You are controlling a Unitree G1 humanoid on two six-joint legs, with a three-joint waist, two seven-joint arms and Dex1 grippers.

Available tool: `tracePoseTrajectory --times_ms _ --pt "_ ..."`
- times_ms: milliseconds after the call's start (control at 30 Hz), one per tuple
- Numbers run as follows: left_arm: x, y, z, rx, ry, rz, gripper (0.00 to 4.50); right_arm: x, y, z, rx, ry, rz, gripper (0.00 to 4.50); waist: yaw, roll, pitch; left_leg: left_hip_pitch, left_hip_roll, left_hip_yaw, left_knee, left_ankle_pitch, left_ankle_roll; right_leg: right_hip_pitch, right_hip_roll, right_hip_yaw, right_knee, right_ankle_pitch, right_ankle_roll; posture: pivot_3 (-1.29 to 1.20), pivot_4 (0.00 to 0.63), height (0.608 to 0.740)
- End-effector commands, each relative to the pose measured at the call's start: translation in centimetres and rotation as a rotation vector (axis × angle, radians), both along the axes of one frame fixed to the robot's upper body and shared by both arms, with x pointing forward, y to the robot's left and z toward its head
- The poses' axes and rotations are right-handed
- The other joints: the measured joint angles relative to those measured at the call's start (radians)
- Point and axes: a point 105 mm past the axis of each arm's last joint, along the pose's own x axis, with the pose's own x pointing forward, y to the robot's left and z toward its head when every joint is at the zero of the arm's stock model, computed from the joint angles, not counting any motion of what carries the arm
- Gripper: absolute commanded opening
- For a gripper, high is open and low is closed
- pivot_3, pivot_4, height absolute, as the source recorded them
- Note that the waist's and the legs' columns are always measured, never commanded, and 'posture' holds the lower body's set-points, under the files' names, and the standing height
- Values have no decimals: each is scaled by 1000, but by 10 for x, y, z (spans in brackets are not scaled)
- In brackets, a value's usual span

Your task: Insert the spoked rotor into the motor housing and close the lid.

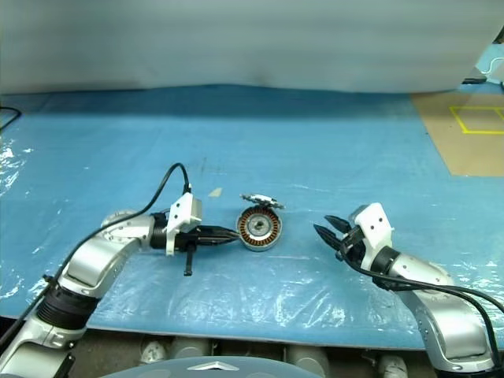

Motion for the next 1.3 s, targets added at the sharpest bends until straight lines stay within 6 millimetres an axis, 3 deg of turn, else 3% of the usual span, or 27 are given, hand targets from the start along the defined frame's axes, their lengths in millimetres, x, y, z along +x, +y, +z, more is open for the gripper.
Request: tracePoseTrajectory --times_ms 33,67,400,567,767,1000,1300 --pt "7 3 3 -52 -106 116 0 1 23 10 -81 37 68 289 -3 0 0 0 0 0 0 0 0 0 0 0 0 0 0 0 150 740" --pt "7 5 0 -59 -121 140 0 0 27 8 -123 56 92 57 -2 0 0 0 0 0 0 0 0 0 0 1 0 0 0 0 150 740" --pt "4 21 -19 -95 -140 257 0 10 74 29 -185 88 274 57 1 0 0 1 0 0 1 0 -1 0 0 1 1 0 1 0 150 740" --pt "-1 24 -18 -127 -109 266 0 28 94 22 -189 87 252 57 0 0 0 0 0 0 1 0 -1 -1 0 1 1 0 1 0 150 740" --pt "-10 19 -18 -139 -78 248 0 31 113 16 -183 86 261 57 0 0 0 0 0 0 1 0 -1 -1 0 1 2 0 1 0 150 740" --pt "-13 9 -14 -138 -85 217 0 33 121 11 -187 89 262 57 0 0 0 1 0 0 2 0 -1 -1 0 2 4 0 1 0 150 740" --pt "-13 -1 -8 -131 -79 196 0 27 103 -2 -213 132 230 57 -1 0 0 1 0 0 2 0 -1 -1 0 2 4 2 4 0 150 740"
